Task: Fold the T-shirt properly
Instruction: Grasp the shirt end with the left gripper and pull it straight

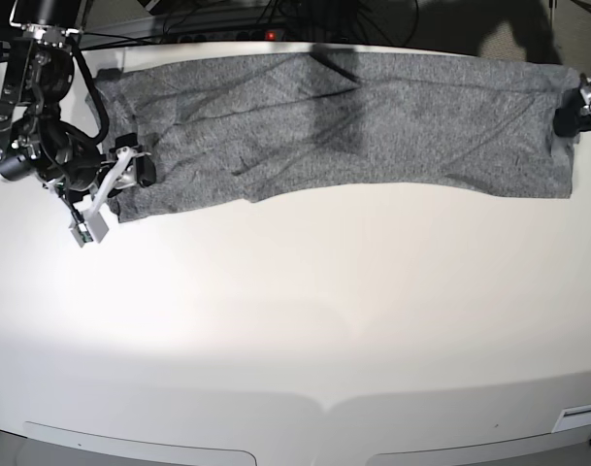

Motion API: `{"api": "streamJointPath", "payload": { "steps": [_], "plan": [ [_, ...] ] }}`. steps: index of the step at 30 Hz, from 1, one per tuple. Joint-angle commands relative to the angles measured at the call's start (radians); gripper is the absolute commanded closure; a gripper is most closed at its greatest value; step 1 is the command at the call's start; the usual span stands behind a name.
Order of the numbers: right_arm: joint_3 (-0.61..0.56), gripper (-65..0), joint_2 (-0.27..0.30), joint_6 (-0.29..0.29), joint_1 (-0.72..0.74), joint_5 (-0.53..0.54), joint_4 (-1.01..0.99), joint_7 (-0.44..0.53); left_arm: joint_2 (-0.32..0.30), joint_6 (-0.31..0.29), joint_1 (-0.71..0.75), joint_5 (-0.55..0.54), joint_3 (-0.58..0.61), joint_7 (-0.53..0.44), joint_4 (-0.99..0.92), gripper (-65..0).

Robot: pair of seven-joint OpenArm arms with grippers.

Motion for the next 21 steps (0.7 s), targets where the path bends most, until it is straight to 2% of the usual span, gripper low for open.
{"api": "streamJointPath", "payload": {
  "steps": [1, 7, 11, 15, 18, 20, 21],
  "plan": [
    [0.006, -36.2, 0.016, 0.000, 0.013, 0.011, 0.015, 0.008, -0.009, 0.008, -0.003, 0.004, -0.003, 0.018, 0.019, -25.0],
    [0.006, -36.2, 0.016, 0.000, 0.013, 0.011, 0.015, 0.008, 0.026, 0.008, -0.003, 0.005, -0.003, 0.009, 0.047, -25.0],
    [0.006, -36.2, 0.016, 0.000, 0.013, 0.011, 0.015, 0.008, 0.031, 0.008, -0.003, 0.005, -0.003, -0.052, 0.047, -25.0],
    [0.006, -36.2, 0.016, 0.000, 0.013, 0.011, 0.015, 0.008, 0.060, 0.008, -0.004, 0.007, -0.003, -0.105, 0.047, -25.0],
    [0.006, -36.2, 0.016, 0.000, 0.013, 0.011, 0.015, 0.008, 0.087, 0.008, -0.014, 0.108, -0.003, -0.166, 0.047, -24.9],
    [0.006, -36.2, 0.016, 0.000, 0.013, 0.011, 0.015, 0.008, 0.101, 0.008, -0.021, 0.175, -0.003, -0.174, 0.046, -24.5],
    [0.006, -36.2, 0.016, 0.000, 0.013, 0.011, 0.015, 0.007, 0.105, 0.008, -0.022, 0.190, -0.003, -0.174, 0.046, -21.4]
  ]
}}
